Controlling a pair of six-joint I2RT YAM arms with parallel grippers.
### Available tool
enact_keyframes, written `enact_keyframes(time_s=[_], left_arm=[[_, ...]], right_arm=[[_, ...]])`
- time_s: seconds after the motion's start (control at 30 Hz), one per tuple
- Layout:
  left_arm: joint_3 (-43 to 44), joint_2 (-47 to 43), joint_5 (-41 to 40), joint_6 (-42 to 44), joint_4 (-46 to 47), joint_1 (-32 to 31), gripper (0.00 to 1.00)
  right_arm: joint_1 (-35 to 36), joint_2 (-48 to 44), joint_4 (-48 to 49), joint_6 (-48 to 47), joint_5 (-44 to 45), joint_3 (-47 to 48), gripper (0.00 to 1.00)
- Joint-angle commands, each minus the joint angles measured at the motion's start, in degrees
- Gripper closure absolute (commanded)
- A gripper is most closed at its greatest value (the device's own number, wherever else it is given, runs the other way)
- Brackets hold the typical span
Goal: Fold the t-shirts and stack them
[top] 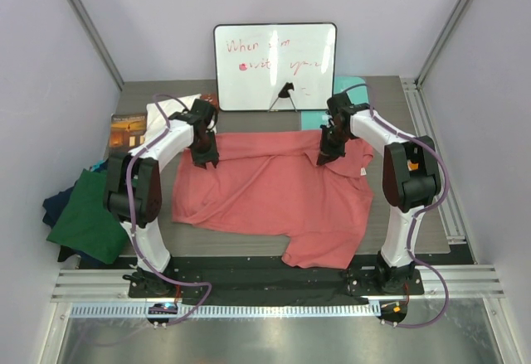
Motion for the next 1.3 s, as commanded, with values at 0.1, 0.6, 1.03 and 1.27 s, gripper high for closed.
enact_keyframes(time_s=[0.1,0.6,1.03,1.27], left_arm=[[0.2,-2.9,-1.3,-0.2,0.9,-0.2,0.66],[-2.6,-2.8,-0.4,-1.1,2.6,-0.4,0.67],[-1.9,-3.5,-2.7,1.2,2.6,-0.7,0.67],[3.3,1.2,-3.0,2.7,3.2,-0.5,0.68]], right_arm=[[0.4,-5.5,-3.1,-1.8,-1.2,-1.6,0.99],[0.4,-15.3,-9.2,-2.7,-0.5,-8.4,0.68],[-6.6,-6.4,-4.3,-3.5,9.4,2.8,0.60],[-11.4,7.4,-2.9,-2.8,13.6,15.8,0.64]])
